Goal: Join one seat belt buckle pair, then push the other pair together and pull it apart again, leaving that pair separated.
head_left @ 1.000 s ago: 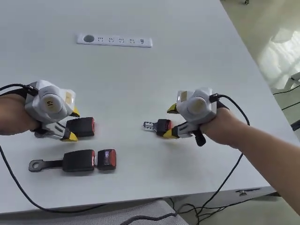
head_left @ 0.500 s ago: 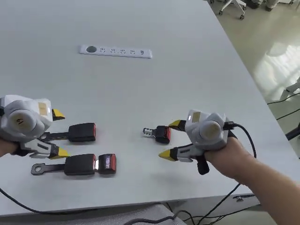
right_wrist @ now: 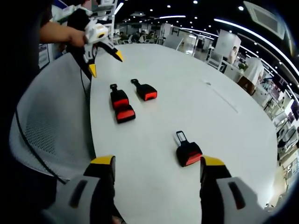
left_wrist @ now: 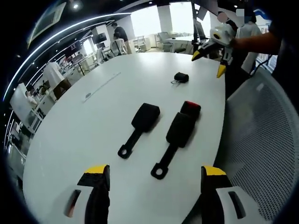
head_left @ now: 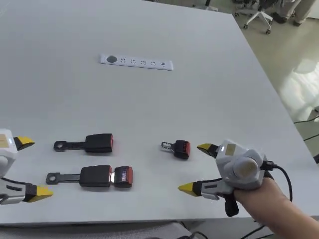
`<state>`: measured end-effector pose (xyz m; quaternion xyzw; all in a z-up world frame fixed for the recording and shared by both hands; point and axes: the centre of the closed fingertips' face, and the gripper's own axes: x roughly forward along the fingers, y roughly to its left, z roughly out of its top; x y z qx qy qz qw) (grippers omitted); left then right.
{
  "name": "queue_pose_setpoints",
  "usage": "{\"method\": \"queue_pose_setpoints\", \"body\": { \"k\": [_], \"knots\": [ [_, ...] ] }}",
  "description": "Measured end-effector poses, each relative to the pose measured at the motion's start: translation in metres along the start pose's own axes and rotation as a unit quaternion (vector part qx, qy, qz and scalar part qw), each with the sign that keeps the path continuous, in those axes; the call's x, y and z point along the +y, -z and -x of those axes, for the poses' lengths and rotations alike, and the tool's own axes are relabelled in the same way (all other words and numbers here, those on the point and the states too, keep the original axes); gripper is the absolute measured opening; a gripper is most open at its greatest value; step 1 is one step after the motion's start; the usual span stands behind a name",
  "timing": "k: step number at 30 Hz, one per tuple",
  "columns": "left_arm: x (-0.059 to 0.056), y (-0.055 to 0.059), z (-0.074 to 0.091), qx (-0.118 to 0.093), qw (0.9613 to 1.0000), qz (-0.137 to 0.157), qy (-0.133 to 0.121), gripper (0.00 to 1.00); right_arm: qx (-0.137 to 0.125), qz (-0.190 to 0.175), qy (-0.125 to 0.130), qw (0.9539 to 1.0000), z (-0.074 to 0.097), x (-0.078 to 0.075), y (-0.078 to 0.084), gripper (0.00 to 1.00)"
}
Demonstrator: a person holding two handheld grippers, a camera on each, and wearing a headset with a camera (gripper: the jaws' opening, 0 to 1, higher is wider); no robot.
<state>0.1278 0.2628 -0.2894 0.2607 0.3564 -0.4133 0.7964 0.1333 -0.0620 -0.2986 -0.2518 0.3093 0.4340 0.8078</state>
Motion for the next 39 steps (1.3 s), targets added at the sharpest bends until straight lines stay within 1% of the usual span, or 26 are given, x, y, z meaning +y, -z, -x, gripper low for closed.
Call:
{"method": "queue_pose_setpoints", "body": {
  "k": [2,4,7,9,13,21,25,30,33,39],
  "knots": [
    [0.001,0.004,0.004,-0.003,0.9999,0.016,-0.003,0.85,0.000,-0.007,0.000,1.0000,0.003,0.001,0.003,0.80],
    [0.002,0.007,0.006,-0.002,0.9996,0.027,-0.009,0.90,0.003,-0.012,0.002,0.9999,0.004,0.001,0.005,0.82],
    [0.004,0.008,0.008,-0.008,0.9992,0.037,-0.014,0.94,0.005,-0.018,0.008,0.9998,0.006,0.002,0.008,0.88],
    [0.004,0.007,0.009,-0.014,0.9984,0.053,-0.016,0.96,0.004,-0.023,0.016,0.9996,0.006,0.000,0.009,0.92],
    [0.006,0.011,0.009,-0.015,0.9979,0.060,-0.022,1.00,0.007,-0.035,0.028,0.9990,0.007,-0.002,0.011,1.00],
    [0.008,0.011,0.013,-0.026,0.9964,0.075,-0.027,1.00,0.008,-0.053,0.033,0.9980,0.007,0.002,0.014,1.00],
    [0.008,0.013,0.014,-0.026,0.9959,0.082,-0.029,1.00,0.009,-0.060,0.035,0.9975,0.007,0.004,0.015,1.00],
    [0.008,0.015,0.016,-0.025,0.9957,0.083,-0.032,1.00,0.010,-0.056,0.041,0.9976,0.008,0.003,0.014,1.00],
    [0.009,0.016,0.017,-0.027,0.9952,0.087,-0.034,1.00,0.011,-0.065,0.044,0.9969,0.009,0.002,0.015,1.00],
    [0.009,0.015,0.020,-0.032,0.9952,0.084,-0.038,1.00,0.012,-0.071,0.049,0.9962,0.012,0.001,0.016,1.00]
  ]
}}
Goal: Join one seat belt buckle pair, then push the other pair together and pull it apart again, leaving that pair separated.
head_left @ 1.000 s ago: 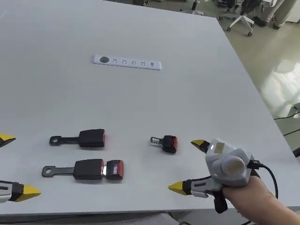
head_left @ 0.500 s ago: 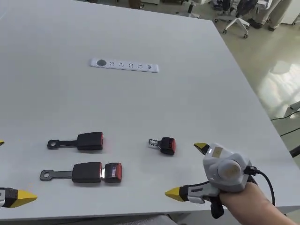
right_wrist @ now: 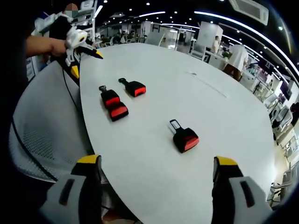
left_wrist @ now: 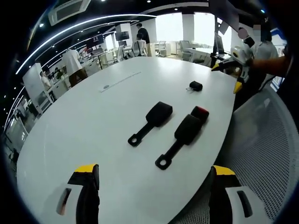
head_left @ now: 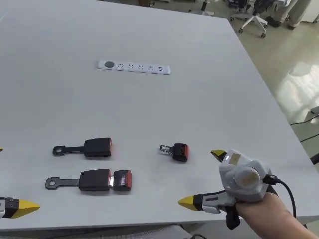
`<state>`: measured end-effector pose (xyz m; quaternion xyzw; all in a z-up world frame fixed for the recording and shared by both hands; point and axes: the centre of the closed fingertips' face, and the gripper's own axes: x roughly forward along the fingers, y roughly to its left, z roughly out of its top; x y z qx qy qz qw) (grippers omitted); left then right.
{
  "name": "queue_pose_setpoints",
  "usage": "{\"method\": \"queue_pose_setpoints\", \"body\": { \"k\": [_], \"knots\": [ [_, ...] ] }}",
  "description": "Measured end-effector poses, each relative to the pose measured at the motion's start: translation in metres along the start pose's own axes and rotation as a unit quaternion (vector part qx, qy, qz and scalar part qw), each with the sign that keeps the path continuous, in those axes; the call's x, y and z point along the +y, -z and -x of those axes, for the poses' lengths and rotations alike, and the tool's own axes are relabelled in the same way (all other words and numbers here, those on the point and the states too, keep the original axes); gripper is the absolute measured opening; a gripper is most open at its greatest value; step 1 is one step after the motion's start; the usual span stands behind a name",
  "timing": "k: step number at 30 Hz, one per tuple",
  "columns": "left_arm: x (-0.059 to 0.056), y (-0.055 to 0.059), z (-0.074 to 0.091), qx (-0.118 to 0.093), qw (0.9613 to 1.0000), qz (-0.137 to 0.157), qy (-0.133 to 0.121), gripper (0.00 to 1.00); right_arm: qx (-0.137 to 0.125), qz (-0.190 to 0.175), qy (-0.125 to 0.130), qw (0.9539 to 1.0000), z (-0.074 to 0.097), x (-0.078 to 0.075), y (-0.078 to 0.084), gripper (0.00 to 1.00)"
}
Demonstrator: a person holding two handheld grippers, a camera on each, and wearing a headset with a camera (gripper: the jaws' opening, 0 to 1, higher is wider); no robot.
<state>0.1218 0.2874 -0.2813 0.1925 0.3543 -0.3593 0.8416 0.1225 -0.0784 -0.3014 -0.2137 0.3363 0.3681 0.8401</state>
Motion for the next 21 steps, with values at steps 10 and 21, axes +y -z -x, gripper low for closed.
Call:
{"method": "queue_pose_setpoints", "body": {
  "k": [10,21],
  "knots": [
    [-0.0030,0.0038,-0.0003,0.005,1.0000,-0.001,0.001,1.00,0.000,-0.006,0.006,1.0000,0.0012,0.0003,0.0011,1.00],
    [-0.0051,0.0049,0.0004,0.006,1.0000,-0.005,0.001,1.00,0.000,-0.007,0.007,0.9999,0.0013,0.0012,0.0009,1.00]
  ]
}}
